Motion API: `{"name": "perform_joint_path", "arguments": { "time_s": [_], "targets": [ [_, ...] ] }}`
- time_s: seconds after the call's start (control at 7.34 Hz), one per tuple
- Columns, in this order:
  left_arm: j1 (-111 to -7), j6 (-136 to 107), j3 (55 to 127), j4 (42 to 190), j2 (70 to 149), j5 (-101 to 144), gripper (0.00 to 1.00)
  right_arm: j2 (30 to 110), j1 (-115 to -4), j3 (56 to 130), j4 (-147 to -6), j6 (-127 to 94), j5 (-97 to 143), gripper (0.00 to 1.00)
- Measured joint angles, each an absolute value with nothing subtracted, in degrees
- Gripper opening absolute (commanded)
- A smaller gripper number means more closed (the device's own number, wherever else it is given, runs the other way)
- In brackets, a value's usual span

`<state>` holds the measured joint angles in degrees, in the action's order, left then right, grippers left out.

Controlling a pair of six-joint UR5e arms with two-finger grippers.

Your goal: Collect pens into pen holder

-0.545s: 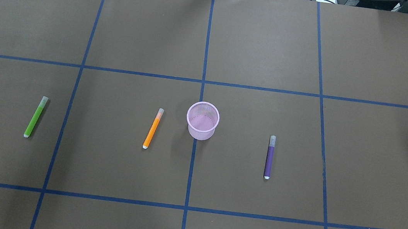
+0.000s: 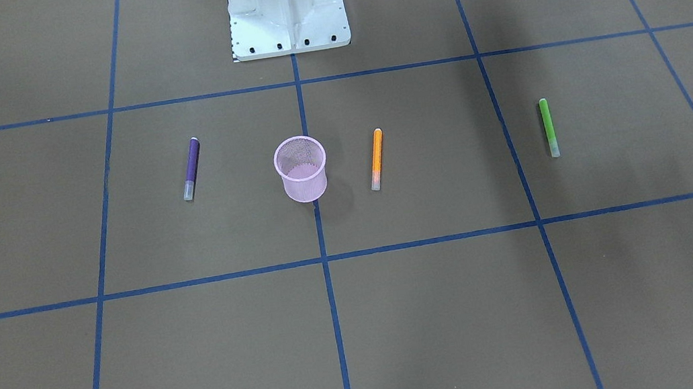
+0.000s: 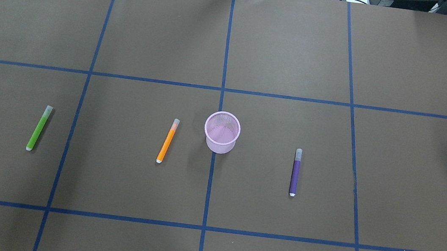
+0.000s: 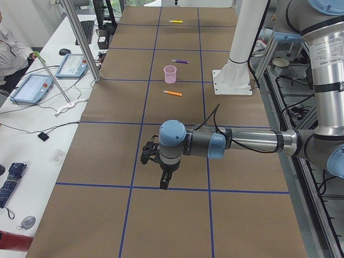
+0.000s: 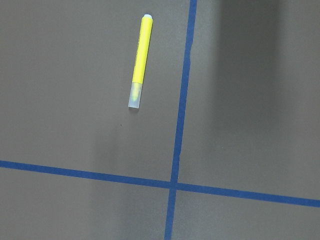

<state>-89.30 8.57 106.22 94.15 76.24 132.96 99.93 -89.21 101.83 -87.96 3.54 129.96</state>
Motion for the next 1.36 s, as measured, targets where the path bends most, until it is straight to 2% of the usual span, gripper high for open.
{"name": "perform_joint_path", "arguments": {
  "time_s": [0.41,0.68,1.09,1.36],
  "targets": [
    [-89.4,7.9,107.4,94.3,77.0,132.9,1.0,99.5,-89.2,102.8,-80.2,3.4,130.2,1.0],
    [-89.6,7.8,108.0,94.5,80.9,132.7,1.0,99.4,-89.3,101.9,-70.9,3.1,130.0,1.0],
    [-89.6,7.9,107.0,96.4,87.3,132.9,1.0,101.3,-89.3,99.6,-65.8,2.9,130.1,1.0],
    [-89.6,8.0,107.1,96.7,87.8,133.0,1.0,101.8,-89.2,94.3,-60.7,-2.2,130.0,0.98]
  ]
}}
